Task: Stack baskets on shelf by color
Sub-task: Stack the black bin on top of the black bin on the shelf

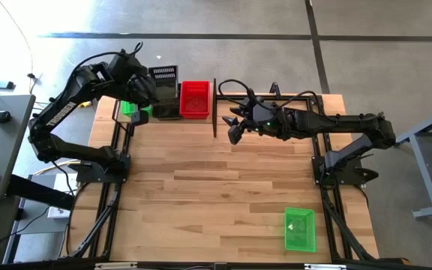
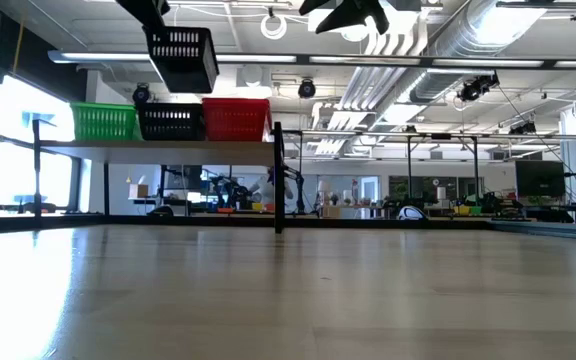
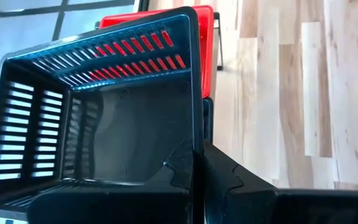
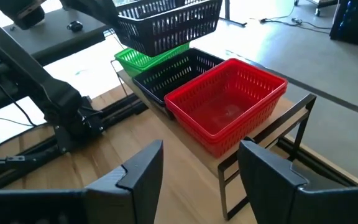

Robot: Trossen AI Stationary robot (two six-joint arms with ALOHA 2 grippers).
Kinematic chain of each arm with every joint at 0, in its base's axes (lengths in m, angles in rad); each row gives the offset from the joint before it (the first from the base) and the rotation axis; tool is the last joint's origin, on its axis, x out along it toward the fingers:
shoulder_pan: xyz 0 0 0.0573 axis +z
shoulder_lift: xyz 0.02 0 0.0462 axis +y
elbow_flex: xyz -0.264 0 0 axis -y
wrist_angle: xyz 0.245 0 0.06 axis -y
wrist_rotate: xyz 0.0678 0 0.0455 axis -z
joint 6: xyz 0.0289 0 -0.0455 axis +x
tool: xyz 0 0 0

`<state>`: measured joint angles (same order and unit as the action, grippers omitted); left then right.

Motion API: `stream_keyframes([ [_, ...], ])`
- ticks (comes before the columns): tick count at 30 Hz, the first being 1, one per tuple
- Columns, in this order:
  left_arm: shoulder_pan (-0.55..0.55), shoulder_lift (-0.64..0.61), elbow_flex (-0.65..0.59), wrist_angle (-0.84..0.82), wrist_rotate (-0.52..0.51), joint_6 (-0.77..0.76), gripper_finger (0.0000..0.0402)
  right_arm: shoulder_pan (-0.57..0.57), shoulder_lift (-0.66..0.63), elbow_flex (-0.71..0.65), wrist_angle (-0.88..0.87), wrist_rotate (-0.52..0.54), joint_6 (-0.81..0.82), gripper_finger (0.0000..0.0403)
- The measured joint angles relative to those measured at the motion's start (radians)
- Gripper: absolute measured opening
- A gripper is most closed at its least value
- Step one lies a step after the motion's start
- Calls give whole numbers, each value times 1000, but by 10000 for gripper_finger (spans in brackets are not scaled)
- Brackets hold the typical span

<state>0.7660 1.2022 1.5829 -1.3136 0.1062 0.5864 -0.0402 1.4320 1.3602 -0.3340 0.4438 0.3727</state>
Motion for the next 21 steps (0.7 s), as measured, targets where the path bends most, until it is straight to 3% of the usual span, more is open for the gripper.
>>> stream_keyframes([
  [7,30,15,-28,3,36,53,0,-16,0,0,0,-2,-17,190],
  [16,46,-73,-314,162,32,71,0,-48,0,0,0,-37,-17,190],
  [21,46,-96,-387,220,30,77,0,-66,0,0,-4,-39,-15,190],
])
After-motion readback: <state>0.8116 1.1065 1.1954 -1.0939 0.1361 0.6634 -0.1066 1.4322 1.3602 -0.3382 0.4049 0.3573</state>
